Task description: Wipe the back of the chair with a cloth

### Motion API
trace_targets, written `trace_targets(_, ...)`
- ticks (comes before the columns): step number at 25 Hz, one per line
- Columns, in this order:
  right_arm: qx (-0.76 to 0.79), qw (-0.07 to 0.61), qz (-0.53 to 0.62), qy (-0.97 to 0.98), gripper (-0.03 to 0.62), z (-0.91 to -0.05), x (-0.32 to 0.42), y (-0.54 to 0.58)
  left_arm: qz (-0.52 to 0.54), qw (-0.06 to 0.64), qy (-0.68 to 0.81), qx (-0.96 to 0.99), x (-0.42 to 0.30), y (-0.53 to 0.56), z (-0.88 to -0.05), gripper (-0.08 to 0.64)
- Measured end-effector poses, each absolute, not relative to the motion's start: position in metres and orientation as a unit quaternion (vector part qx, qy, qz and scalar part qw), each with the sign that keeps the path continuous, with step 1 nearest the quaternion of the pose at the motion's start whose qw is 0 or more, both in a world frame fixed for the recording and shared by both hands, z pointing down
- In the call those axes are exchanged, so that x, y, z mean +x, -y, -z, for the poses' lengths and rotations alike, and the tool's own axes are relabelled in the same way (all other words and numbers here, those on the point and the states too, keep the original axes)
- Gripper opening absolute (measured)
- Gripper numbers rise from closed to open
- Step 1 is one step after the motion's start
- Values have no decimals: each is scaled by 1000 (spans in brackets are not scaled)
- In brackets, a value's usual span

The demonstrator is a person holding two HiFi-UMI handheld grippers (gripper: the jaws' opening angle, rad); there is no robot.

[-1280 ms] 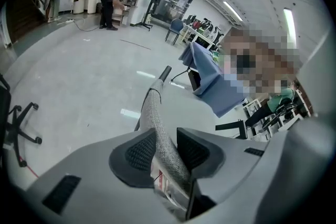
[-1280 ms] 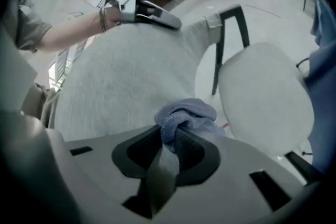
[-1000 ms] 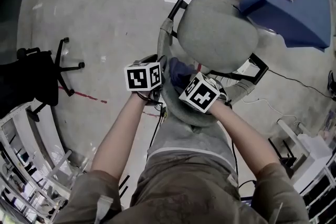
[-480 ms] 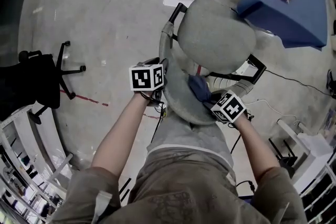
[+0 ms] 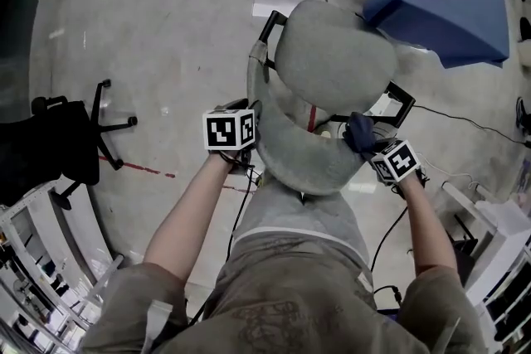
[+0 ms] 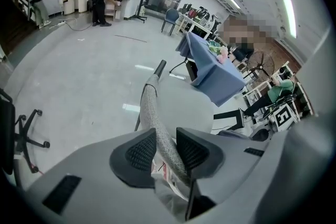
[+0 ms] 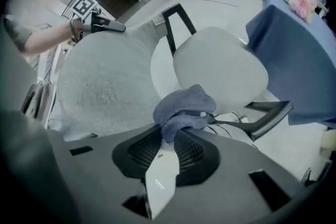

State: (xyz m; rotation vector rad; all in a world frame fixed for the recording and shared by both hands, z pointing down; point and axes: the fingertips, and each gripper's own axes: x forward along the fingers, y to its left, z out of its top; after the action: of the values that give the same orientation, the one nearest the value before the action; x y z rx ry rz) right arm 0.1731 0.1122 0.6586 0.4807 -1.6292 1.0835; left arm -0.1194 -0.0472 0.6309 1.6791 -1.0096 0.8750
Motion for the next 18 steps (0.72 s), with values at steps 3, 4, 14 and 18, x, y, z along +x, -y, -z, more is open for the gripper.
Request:
trace_targets(3, 146, 529, -449, 705, 94, -648, 125, -121, -358, 480, 414, 685, -118, 46, -630, 133)
trace_targets(4, 125, 521, -444, 718, 94, -642, 103, -123, -360, 481, 414, 684, -119, 45, -628, 132)
trace_targets(14, 106, 399, -374, 830, 95, -577, -67, -54, -361, 481, 424, 677, -120, 33, -616, 114)
trace_targets(18, 117, 376, -393, 831, 94, -567, -68, -51, -351, 482, 428, 679, -119, 35, -615, 114)
